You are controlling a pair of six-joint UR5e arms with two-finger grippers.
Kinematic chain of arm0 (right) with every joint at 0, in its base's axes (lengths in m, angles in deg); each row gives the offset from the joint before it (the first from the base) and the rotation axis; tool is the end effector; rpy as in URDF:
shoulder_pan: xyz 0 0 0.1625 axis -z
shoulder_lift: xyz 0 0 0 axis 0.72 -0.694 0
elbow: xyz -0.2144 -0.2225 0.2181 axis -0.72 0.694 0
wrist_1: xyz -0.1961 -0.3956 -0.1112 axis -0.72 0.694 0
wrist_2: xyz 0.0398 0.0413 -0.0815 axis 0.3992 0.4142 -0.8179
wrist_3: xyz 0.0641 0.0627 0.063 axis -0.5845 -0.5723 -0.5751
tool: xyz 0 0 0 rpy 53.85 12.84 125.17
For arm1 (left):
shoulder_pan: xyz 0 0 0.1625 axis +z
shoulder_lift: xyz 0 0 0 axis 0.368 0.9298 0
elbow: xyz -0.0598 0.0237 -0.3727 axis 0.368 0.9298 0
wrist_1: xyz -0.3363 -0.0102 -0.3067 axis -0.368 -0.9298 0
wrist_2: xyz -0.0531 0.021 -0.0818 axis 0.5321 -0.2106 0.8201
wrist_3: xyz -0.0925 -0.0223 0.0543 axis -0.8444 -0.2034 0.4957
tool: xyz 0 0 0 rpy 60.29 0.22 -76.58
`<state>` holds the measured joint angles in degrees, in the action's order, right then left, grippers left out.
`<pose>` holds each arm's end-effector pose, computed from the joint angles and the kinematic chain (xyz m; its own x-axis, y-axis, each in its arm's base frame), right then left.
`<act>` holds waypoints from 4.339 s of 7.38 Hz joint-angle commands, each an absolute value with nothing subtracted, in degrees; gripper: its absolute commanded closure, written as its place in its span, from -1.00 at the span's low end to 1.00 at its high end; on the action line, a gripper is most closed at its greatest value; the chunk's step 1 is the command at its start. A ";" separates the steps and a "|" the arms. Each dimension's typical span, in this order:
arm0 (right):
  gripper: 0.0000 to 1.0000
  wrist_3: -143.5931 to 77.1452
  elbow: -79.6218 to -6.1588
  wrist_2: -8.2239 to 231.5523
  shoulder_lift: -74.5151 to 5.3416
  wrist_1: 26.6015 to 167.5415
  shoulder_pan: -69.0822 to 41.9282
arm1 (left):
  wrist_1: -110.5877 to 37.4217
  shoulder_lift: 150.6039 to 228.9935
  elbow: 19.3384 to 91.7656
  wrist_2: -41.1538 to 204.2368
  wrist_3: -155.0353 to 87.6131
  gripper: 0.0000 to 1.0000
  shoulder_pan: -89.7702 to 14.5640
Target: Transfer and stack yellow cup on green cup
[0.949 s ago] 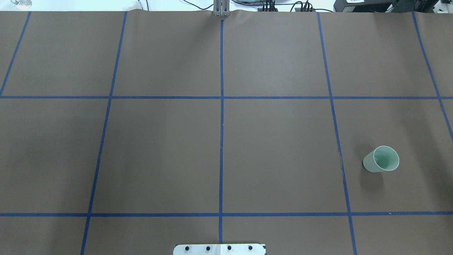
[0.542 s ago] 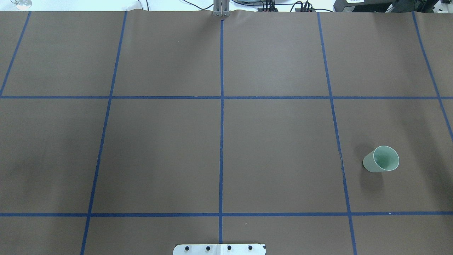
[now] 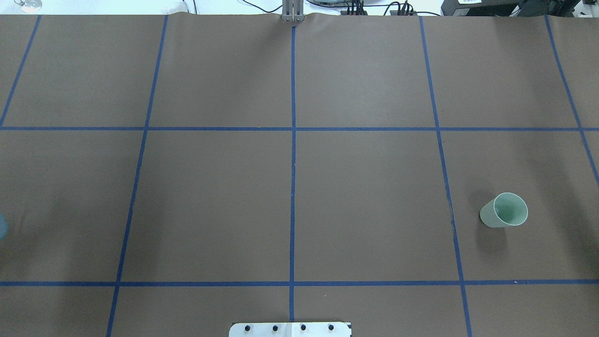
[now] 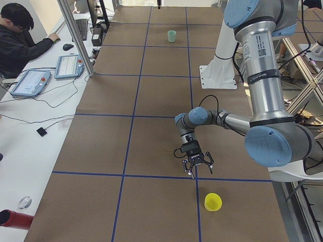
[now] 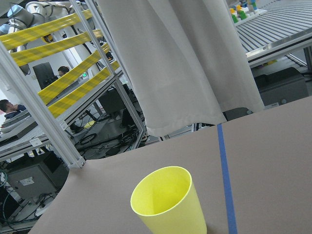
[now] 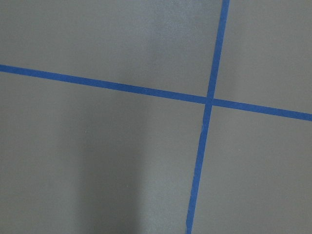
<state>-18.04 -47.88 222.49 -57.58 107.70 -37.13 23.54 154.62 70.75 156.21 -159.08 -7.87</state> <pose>-0.0052 -0.5277 0.5664 0.7075 -0.1553 0.6894 0.1014 0.9878 0.1185 0.2514 -0.2815 0.6682 0.0522 -0.9055 0.4211 0.9052 0.2210 0.3630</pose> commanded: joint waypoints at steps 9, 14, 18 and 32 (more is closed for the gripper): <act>-1.00 -18.04 -48.42 222.50 -57.59 107.69 -36.91 | 20.46 157.99 53.19 160.65 -171.03 -1.00 -2.84; -1.00 -18.04 -48.86 222.41 -57.59 107.69 -36.91 | 16.25 157.81 44.76 160.38 -171.74 -1.00 -2.75; -1.00 -18.04 -49.73 222.50 -57.50 107.78 -36.91 | 14.57 155.37 43.50 160.38 -171.57 1.00 -2.84; -1.00 -23.47 -53.26 224.26 -54.99 107.42 -35.87 | -25.73 179.32 55.64 134.11 -64.63 1.00 -52.85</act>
